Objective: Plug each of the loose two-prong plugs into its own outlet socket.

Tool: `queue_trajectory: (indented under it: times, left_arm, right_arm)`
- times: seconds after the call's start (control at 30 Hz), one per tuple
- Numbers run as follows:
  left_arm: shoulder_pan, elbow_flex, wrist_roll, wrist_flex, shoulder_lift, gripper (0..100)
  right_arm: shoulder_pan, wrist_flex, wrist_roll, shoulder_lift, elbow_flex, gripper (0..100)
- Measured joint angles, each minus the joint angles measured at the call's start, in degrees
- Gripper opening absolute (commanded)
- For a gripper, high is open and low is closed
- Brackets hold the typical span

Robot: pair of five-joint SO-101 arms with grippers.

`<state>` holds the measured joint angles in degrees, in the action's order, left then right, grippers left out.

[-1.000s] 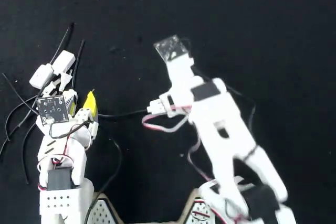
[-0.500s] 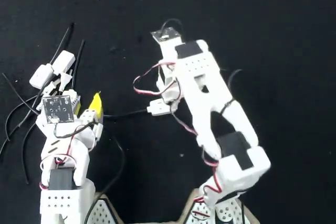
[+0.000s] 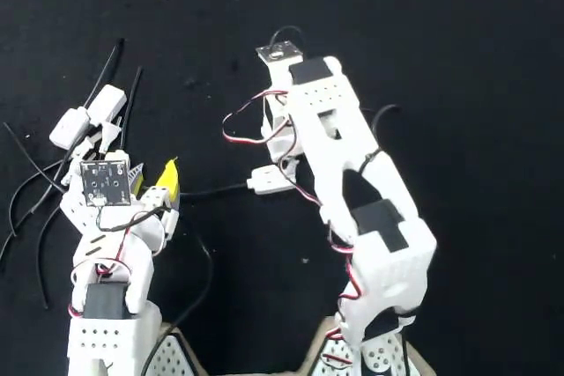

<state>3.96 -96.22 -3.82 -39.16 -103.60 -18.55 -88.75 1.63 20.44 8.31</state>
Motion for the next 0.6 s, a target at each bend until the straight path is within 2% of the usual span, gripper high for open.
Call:
queue_trajectory:
  times: [0.27,0.6]
  left_arm:
    - [-0.09,0.0,0.0,0.0,0.0,17]
    - [-0.09,0.0,0.0,0.0,0.0,17]
  right_arm:
    - [0.0,-10.02,0.18,5.71,10.81,1.1]
    - [0.0,-10.37,0.18,6.59,12.75,1.1]
